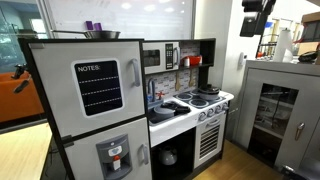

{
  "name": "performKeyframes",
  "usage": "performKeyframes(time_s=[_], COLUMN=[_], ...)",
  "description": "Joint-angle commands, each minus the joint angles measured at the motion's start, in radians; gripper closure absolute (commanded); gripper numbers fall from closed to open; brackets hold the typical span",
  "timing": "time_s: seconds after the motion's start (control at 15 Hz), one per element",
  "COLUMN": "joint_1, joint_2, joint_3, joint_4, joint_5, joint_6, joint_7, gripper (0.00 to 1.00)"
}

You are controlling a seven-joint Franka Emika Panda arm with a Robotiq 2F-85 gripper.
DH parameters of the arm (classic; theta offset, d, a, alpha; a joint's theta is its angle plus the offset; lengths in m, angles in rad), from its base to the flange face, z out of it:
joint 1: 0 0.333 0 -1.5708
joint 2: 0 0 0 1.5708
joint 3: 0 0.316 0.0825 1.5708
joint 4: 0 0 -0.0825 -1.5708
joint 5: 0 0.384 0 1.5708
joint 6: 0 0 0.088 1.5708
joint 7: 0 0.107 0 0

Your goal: Push the grey pot to the left side of the stove

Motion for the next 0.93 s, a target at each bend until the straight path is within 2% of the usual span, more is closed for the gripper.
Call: performKeyframes(time_s=[0.0,0.4,0.87], joint_1=[0.011,-0.010,-0.065], joint_2=[0.075,0.279,0.502], joint_3=[-0.009,-0.029,-0.130], joint_4=[0.005,0.053,0.201], joint_5=[-0.019,-0.029,-0.041], joint_6=[0.098,0.307,0.381], joint_7=[-0.023,-0.033,-0.105], gripper=[0.00,0.00,0.00])
